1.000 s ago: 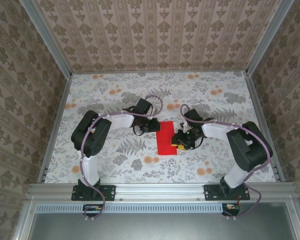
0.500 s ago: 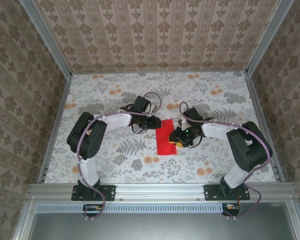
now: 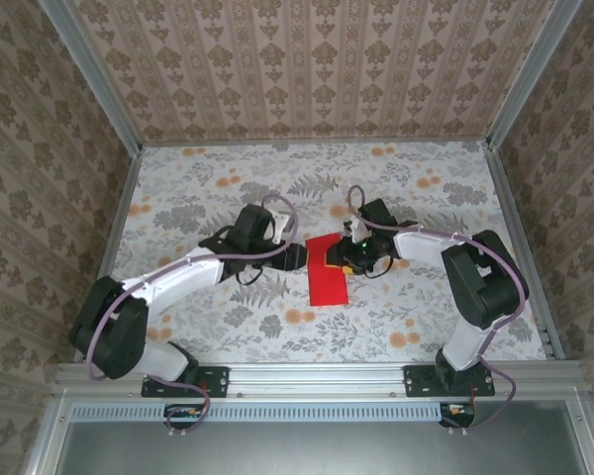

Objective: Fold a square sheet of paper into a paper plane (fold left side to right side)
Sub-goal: Fold the triangle a second time at the center of the table.

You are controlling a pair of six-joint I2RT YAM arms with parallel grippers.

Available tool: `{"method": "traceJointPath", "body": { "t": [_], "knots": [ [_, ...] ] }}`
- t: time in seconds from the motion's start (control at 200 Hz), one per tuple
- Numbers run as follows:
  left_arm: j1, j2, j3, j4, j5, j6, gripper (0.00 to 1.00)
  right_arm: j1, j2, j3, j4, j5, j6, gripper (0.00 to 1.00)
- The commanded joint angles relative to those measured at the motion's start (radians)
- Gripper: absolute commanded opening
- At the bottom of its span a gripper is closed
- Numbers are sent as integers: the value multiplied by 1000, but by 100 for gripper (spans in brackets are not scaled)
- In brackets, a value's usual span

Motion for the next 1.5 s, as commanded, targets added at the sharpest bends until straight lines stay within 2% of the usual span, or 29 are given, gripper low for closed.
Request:
{"method": "traceJointPath", "body": {
  "t": [0.0,0.265,0.35,0.475,0.705,1.035,1.175,1.295,1.37,1.495],
  "knots": [
    [-43,-62,-50,3,-54,24,56,-13,36,42,-26,-40,-34,43],
    [-157,-119,-59,-22,-169,101,60,-48,81,109,-45,-26,-6,12],
    [-196,-118,-30,-34,-202,145,62,-55,100,139,-53,-20,4,7],
    [-269,-78,23,-55,-222,207,67,-56,121,159,-55,-24,32,7],
    [-393,119,183,-145,-319,258,71,-55,135,171,-62,-33,53,7],
    [-462,319,351,-247,-424,272,79,-56,133,179,-91,-35,37,7],
    [-488,359,381,-281,-516,275,80,-55,134,179,-95,-34,33,7],
    [-492,385,393,-289,-531,274,77,-55,137,178,-96,-31,32,7],
    [-492,396,400,-291,-538,271,71,-56,137,178,-97,-33,31,7],
    [-490,400,402,-294,-546,269,48,-56,139,185,-115,-27,18,7]
  ]
}}
